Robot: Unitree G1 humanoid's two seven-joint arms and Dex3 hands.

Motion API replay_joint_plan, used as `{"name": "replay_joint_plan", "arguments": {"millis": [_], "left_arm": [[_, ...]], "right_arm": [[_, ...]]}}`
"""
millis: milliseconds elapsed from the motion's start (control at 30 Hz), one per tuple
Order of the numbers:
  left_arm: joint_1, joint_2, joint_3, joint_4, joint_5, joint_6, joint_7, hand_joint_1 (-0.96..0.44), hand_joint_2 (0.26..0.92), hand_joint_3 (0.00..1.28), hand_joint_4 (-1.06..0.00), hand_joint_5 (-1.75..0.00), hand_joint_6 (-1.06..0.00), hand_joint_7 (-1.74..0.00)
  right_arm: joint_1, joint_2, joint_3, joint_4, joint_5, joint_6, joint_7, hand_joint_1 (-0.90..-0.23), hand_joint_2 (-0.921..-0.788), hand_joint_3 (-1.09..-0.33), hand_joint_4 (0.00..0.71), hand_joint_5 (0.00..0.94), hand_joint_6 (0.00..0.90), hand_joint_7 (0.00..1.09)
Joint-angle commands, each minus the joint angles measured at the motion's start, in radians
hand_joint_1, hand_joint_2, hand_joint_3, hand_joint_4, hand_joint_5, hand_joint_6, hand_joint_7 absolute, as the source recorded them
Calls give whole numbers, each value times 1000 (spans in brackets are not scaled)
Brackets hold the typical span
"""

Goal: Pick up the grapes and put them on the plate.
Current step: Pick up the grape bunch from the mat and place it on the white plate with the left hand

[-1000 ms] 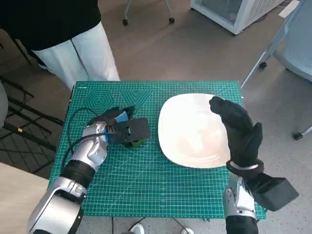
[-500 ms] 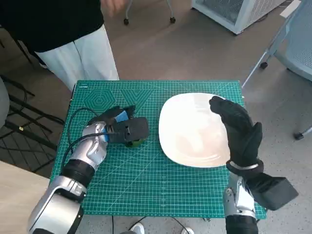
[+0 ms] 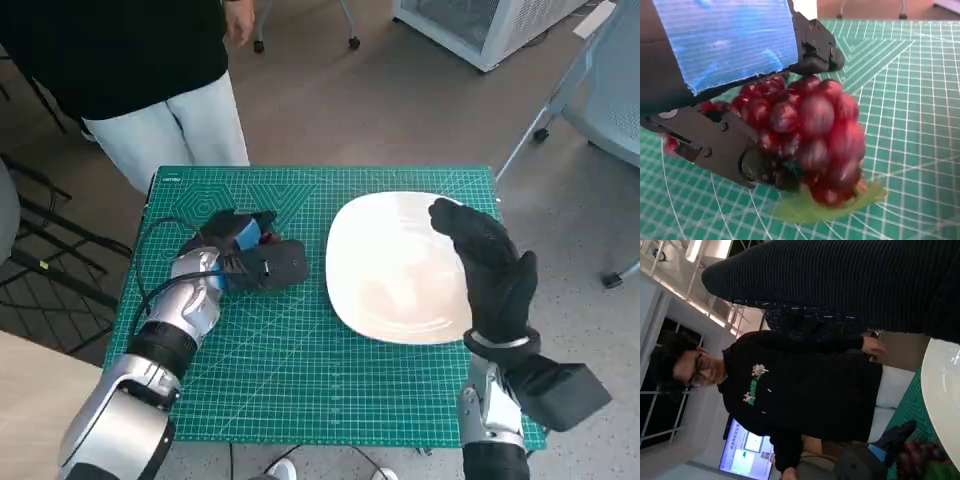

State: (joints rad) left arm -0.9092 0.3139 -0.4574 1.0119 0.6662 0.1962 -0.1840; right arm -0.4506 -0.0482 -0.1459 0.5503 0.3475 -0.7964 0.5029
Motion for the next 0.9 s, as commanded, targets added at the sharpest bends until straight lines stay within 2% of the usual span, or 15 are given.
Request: {"name": "replay_joint_plan", "arguments": {"millis": [33,200,900], "left_arm": [[14,-6,-31,22,16,18,-15,56,900,97,-676,-1255,-630,-942],[13,1,-47,14,20,18,-22,9,917,83,-691,-1279,-616,-1038],[6,11,-45,28,14,-12,-24,3,920,123,-599,-1423,-626,-1003]], "right_arm": [[9,-2,2,4,-1,19,6,-687,-921,-728,431,2,44,385],[5,-2,1,6,-2,20,5,-682,-921,-728,431,2,52,386],[-9,2,-12,17,19,34,21,-679,-921,-716,447,9,91,392]]}}
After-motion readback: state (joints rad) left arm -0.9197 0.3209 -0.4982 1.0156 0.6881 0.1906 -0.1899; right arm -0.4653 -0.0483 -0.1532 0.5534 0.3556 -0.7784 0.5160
